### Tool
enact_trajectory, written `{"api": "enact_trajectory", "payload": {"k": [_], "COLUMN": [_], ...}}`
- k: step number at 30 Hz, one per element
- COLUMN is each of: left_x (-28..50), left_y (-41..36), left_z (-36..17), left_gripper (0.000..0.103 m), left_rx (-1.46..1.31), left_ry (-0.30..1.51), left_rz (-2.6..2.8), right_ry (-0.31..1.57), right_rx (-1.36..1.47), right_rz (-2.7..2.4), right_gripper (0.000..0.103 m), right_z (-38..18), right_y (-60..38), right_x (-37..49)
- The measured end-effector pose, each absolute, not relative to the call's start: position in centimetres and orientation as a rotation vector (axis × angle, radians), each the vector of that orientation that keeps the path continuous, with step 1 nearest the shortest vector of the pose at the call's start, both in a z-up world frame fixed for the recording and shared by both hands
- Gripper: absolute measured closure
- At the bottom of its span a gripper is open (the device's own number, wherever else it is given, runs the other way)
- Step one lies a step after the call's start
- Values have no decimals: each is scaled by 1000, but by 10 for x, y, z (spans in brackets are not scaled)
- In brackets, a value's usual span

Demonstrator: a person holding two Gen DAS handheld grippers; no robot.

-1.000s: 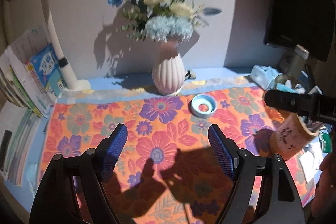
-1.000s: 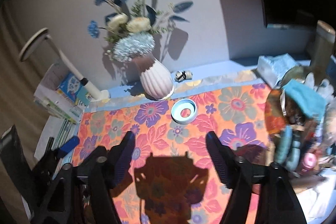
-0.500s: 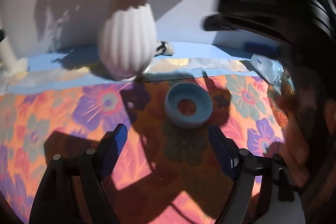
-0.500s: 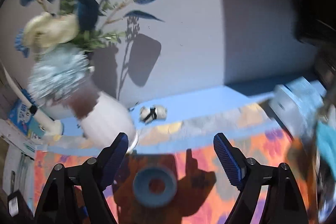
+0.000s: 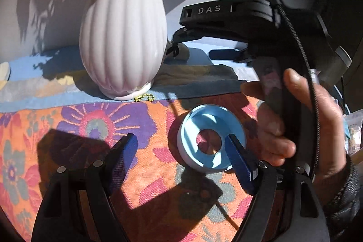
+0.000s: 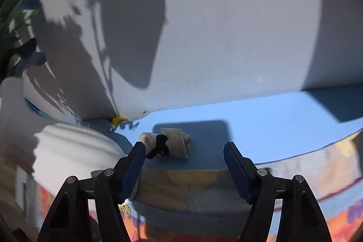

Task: Organize soft objects
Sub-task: 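Grasp the light blue ring cup with the left gripper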

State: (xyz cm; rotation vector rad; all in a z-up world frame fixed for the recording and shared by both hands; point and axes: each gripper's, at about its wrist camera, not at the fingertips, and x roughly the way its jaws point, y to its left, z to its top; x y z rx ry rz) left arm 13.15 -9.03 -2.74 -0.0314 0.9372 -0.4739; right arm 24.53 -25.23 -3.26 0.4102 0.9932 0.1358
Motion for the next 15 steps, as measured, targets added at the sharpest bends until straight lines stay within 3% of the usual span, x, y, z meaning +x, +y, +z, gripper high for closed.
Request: {"api": "enact_trajectory", "payload": {"k": [9, 12, 15], "left_x": [128, 127, 129], "left_y": [-97, -98, -98], "left_z": [-27, -28, -26], "left_gripper": [25, 25, 25], "left_rx": [18, 18, 15], "left_ry": [920, 921, 921], "left_rz": [-464, -467, -472], "right_ry": [984, 991, 994], "right_rx": [430, 423, 424], "right_rz": [186, 211, 218], "right_gripper": [35, 53, 58], "right_z": [-42, -43, -43], "right_y": [-247, -242, -240], "right_x": [254, 255, 256]}}
